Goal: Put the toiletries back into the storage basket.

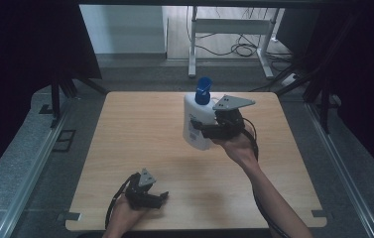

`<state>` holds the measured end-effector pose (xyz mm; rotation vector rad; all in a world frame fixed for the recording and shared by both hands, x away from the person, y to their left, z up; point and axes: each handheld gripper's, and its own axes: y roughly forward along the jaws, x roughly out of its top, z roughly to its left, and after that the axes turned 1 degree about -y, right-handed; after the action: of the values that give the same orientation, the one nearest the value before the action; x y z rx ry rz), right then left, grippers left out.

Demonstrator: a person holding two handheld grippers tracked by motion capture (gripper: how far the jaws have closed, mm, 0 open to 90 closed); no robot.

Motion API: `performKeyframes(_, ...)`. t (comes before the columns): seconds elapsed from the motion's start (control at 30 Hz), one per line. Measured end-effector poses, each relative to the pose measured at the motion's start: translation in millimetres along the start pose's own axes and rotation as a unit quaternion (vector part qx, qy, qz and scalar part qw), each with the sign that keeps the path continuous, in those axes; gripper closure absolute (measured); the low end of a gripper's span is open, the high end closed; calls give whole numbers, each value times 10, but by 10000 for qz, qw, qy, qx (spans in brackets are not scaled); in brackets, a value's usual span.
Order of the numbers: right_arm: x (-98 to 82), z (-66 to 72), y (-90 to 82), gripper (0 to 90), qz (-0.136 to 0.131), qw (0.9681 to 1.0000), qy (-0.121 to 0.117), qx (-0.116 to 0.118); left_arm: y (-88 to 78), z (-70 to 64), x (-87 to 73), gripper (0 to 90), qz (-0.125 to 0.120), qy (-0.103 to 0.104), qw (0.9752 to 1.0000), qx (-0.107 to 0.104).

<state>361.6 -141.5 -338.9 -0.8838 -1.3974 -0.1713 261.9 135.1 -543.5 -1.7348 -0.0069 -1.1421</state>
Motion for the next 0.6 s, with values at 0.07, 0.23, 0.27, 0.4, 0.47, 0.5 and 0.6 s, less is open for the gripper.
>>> performKeyframes(0.07,12,-21,-4,375,2,10000,7,-11,0,0,0,122,-1,-1,10000,0)
performKeyframes(0.23,37,-89,7,375,31,9999,30,-98,0,0,0,123,-1,2,10000,-1)
performKeyframes(0.27,41,-109,9,375,38,9999,23,-118,0,0,0,123,0,0,10000,1)
performKeyframes(0.4,56,-187,14,375,62,9997,70,-214,-3,3,0,123,19,25,10000,6)
performKeyframes(0.47,68,-225,10,375,63,9996,104,-253,1,-2,-1,123,-15,-14,10000,7)
performKeyframes(0.5,75,-242,6,376,63,9995,111,-288,1,-2,-1,122,-15,-12,10000,9)
performKeyframes(0.6,101,-295,-8,375,49,9993,108,-364,2,-3,-1,122,-19,-18,10000,10)
